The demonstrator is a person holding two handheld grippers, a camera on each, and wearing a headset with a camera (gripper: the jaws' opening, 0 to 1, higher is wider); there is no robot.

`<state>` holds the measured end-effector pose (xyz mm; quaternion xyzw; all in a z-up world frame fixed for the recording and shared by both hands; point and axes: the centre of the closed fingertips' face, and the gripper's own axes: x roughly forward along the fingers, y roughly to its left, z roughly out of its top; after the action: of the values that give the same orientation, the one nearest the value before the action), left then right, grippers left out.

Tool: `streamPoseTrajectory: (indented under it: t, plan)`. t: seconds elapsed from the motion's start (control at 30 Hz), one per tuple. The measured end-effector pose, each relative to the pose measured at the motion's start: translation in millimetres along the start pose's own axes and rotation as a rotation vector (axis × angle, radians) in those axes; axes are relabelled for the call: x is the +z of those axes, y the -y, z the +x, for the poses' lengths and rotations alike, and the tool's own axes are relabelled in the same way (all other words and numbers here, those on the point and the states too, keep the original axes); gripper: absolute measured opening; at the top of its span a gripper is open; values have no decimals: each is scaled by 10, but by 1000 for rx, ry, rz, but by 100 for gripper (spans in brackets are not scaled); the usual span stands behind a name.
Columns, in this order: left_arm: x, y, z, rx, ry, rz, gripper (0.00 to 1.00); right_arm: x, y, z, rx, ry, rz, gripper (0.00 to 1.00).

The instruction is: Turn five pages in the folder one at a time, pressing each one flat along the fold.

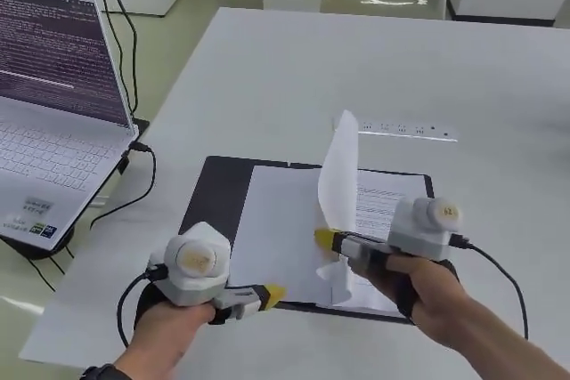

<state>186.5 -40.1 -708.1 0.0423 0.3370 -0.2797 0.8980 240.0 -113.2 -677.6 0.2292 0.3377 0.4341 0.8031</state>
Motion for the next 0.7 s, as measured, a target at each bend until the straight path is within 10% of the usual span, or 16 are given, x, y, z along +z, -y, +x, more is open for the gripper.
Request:
streamPoseTrajectory:
  t: [0.7]
  plan:
    - [-79,-220,-249,26,30,-37,69,-160,-170,460,33,-81,-9,0]
